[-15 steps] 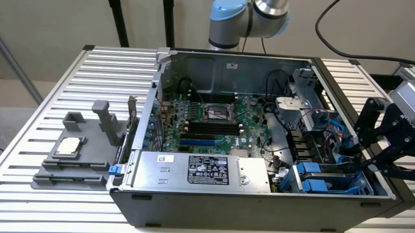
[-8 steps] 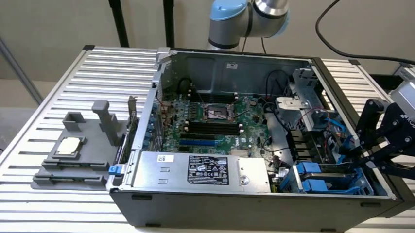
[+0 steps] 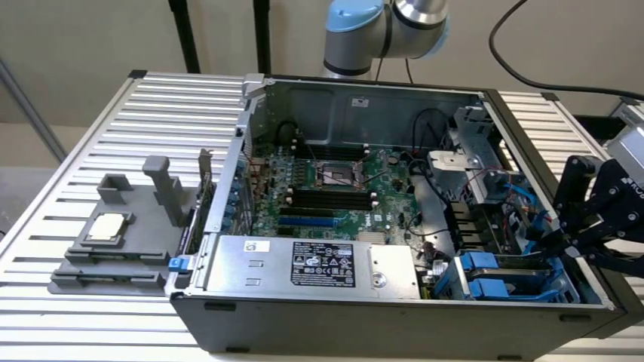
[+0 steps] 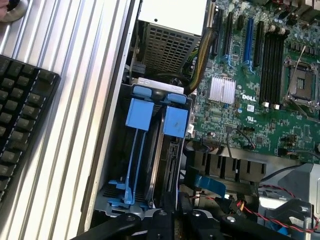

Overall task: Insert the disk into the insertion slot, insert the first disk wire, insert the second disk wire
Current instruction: 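Insert the first disk wire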

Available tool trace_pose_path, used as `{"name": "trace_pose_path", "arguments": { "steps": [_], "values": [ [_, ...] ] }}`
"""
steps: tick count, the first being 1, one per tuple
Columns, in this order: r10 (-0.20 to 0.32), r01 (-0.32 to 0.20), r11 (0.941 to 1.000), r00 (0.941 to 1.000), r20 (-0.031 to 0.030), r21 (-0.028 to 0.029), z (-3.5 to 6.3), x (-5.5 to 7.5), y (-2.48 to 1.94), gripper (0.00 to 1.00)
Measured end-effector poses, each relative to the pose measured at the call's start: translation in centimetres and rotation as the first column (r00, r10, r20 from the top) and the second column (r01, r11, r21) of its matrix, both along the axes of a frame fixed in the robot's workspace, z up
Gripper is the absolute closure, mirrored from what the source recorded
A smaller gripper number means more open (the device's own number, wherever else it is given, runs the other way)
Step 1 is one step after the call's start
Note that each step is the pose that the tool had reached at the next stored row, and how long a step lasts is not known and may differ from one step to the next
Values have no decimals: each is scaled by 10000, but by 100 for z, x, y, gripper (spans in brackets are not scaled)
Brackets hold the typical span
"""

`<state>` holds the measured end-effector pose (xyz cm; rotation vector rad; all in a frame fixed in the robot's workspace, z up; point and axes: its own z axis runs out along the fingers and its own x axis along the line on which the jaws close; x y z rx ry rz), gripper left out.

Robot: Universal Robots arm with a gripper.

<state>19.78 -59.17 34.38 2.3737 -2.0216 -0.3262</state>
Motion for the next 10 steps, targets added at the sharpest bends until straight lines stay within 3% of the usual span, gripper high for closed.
{"name": "trace_pose_path", "arguments": {
  "steps": [10],
  "values": [
    [36,-36,10000,10000,-11,5,0,-1,0,82]
  ]
}}
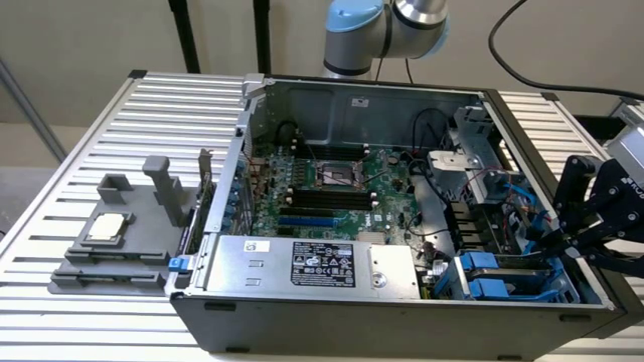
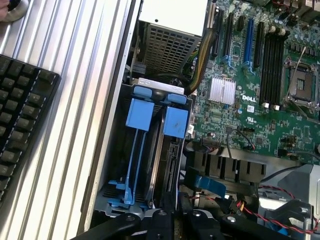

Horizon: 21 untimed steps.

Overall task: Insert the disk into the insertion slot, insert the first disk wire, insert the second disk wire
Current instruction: 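Insert the first disk wire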

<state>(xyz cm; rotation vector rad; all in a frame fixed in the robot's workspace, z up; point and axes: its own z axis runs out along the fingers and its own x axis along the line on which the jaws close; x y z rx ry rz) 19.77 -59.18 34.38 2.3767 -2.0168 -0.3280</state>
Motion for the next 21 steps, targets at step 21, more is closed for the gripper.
{"name": "trace_pose_path", "arguments": {
  "steps": [21],
  "values": [
    [249,-249,9997,9995,-215,6,13,100,3,84]
  ]
}}
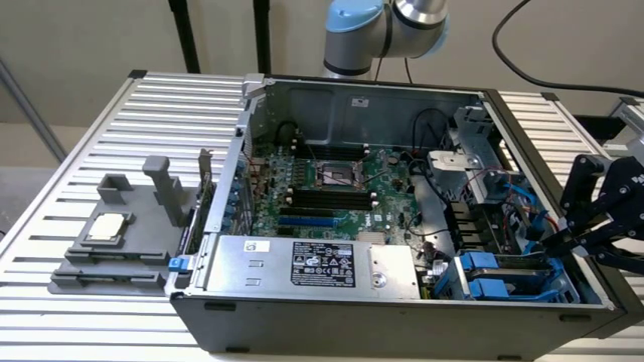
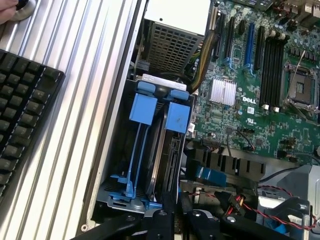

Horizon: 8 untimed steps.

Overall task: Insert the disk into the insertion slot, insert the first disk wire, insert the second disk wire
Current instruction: 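Insert the first disk wire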

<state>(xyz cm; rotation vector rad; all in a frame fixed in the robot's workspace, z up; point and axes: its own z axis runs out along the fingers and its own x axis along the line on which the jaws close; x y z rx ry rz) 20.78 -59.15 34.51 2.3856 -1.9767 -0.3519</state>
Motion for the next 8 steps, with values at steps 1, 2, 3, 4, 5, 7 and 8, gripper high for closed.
{"name": "trace_pose_path", "arguments": {
  "steps": [1,2,3,4,5,7,8],
  "values": [
    [19,-19,10000,10000,-4,1,0,0,0,84],
    [42,-42,10000,10000,-7,1,0,0,0,84],
    [67,-67,10000,10000,-8,3,0,-1,0,84],
    [94,-94,10000,10000,-8,5,0,-5,1,84],
    [122,-122,9999,9999,-7,4,0,-11,1,84],
    [185,-185,9998,9998,-6,7,0,-28,1,84],
    [210,-210,9998,9998,-7,7,-1,-44,0,84]
  ]
}}
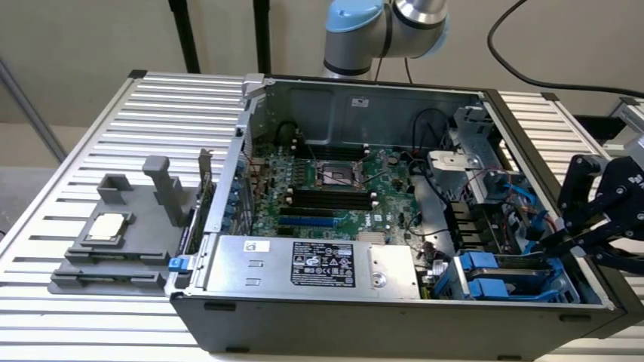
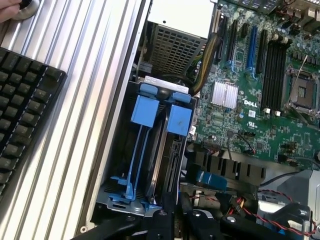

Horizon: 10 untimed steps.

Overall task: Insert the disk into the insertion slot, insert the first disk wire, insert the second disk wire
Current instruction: 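Insert the first disk wire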

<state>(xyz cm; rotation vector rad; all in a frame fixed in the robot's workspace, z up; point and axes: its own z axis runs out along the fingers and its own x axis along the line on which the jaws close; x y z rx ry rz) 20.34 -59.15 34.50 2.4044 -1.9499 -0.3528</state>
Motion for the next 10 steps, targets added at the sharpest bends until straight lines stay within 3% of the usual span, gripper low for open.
{"name": "trace_pose_path", "arguments": {
  "steps": [6,10],
  "values": [
    [127,-127,9999,9999,0,7,12,-74,0,84],
    [151,-151,9999,9999,0,47,22,-141,-5,84]
  ]
}}
